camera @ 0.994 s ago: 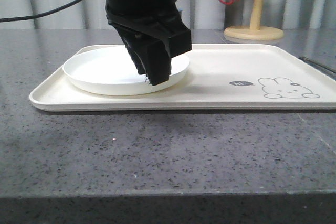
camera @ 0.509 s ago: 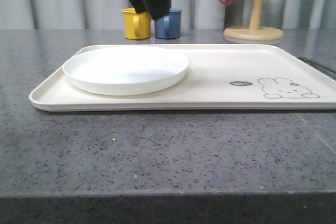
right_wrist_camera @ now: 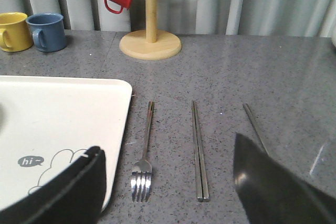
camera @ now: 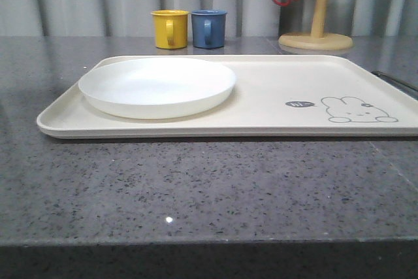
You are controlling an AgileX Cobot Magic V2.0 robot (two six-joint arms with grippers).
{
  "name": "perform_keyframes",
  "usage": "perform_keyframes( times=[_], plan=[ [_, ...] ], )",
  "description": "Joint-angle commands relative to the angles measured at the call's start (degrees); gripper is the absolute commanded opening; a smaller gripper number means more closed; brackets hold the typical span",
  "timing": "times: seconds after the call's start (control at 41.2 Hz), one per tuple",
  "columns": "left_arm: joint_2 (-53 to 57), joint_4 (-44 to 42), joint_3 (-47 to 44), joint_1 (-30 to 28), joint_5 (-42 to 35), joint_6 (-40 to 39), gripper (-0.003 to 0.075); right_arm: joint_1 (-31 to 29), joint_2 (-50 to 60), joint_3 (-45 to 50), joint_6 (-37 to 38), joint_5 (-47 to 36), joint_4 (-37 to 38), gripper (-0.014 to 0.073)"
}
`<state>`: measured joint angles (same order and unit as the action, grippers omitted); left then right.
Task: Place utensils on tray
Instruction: 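Raise the left gripper away from the plate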
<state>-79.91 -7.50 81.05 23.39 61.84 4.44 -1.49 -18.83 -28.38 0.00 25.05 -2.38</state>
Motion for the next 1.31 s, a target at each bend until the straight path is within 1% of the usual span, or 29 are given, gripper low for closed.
perform_keyframes(
  times=[0.0, 0.145, 0.218, 0.436, 0.558, 0.63, 0.752, 0.873, 0.97, 1.091, 1.285],
  plan=[
    [6.1, 2.4, -3.4, -3.5, -6.6, -0.9, -0.0019, -0.3, -0.8, -1.9, 0.0, -4.9, 0.2, 0.0536],
    [12.9, 4.1, -12.3, -7.8, -13.9, -0.9, -0.0019, -0.3, -0.8, -1.9, 0.0, -4.9, 0.2, 0.0536],
    [16.5, 4.1, -17.2, -8.6, -18.4, -0.9, -0.0019, -0.3, -0.8, -1.9, 0.0, -4.9, 0.2, 0.0536],
    [31.2, 5.0, -34.4, -8.5, -35.3, -0.9, -0.0019, -0.3, -0.8, -1.9, 0.0, -4.9, 0.2, 0.0536],
    [40.5, 5.3, -43.8, -8.5, -41.2, -0.9, -0.0019, -0.3, -0.8, -1.9, 0.0, -4.9, 0.2, 0.0536],
    [46.3, 5.3, -48.9, -8.5, -42.3, -0.9, -0.0019, -0.3, -0.8, -1.9, 0.0, -4.9, 0.2, 0.0536],
    [57.1, 5.3, -55.0, -8.5, -42.4, -0.9, -0.0019, -0.3, -0.8, -1.9, 0.0, -4.9, 0.2, 0.0536],
    [67.1, 5.3, -57.9, -8.5, -42.6, -0.9, -0.0019, -0.3, -0.8, -1.9, 0.0, -4.9, 0.2, 0.0536],
    [72.9, 5.3, -59.0, -8.5, -42.1, -0.9, -0.0019, -0.3, -0.8, -1.9, 0.0, -4.9, 0.2, 0.0536],
    [76.8, 5.3, -59.4, -8.5, -42.0, -0.9, -0.0019, -0.3, -0.8, -1.9, 0.0, -4.9, 0.2, 0.0536],
    [77.1, 5.3, -59.4, -8.5, -42.0, -0.9, -0.0019, -0.3, -0.8, -1.9, 0.0, -4.9, 0.2, 0.0536]
  ],
)
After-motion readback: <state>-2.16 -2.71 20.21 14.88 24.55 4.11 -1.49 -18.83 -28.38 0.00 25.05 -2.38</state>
